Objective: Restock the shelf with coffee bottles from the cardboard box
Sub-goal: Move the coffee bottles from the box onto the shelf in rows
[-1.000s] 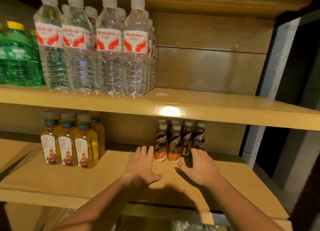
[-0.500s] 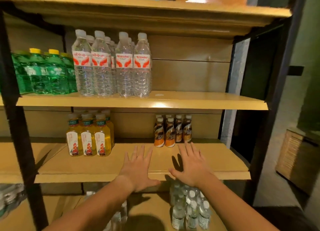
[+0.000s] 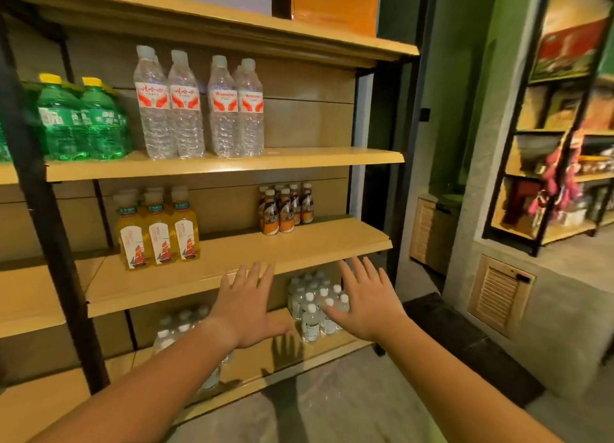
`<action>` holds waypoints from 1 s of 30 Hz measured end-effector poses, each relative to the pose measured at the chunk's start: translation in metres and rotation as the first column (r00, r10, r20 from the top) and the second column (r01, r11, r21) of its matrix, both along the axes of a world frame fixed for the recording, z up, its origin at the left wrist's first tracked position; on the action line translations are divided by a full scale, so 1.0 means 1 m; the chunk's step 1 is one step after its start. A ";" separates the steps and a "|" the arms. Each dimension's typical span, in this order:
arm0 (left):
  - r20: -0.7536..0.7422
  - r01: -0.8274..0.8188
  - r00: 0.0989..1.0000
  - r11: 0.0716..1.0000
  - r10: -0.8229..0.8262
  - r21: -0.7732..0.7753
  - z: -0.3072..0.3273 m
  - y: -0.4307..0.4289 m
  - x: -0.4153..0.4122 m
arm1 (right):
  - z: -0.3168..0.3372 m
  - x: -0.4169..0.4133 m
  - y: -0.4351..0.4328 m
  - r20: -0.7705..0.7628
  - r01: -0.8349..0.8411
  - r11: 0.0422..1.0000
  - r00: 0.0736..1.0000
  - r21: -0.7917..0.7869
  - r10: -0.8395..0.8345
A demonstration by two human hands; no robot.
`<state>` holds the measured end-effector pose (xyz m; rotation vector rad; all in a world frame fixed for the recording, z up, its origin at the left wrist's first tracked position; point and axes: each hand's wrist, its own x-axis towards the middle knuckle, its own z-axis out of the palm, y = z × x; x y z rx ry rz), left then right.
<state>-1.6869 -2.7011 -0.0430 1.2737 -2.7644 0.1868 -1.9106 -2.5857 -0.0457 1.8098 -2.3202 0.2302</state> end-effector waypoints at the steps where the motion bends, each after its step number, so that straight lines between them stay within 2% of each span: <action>1: -0.009 0.016 1.000 1.000 -0.016 0.000 -0.002 0.012 0.012 | -0.001 0.012 0.015 0.002 0.015 1.000 1.000 0.011 -0.015; 5: -0.030 0.028 0.999 1.000 -0.028 0.010 -0.012 0.056 0.073 | -0.007 0.071 0.066 -0.023 0.061 0.996 0.998 0.059 -0.059; 10: -0.036 -0.021 0.999 1.000 0.021 0.017 -0.039 0.110 0.165 | -0.039 0.158 0.109 -0.041 0.036 0.997 0.999 0.061 -0.033; 17: 0.060 -0.103 0.993 0.992 0.098 0.078 -0.072 0.172 0.329 | -0.067 0.318 0.144 -0.034 -0.050 0.994 0.998 0.093 0.053; 21: 0.011 -0.170 0.985 0.980 0.170 0.105 -0.074 0.180 0.422 | -0.071 0.408 0.139 -0.032 -0.125 0.982 0.991 0.140 0.131; 30: 0.105 -0.311 0.949 0.939 0.298 0.144 -0.097 0.155 0.655 | -0.099 0.643 0.065 0.024 -0.321 0.943 0.947 0.091 0.320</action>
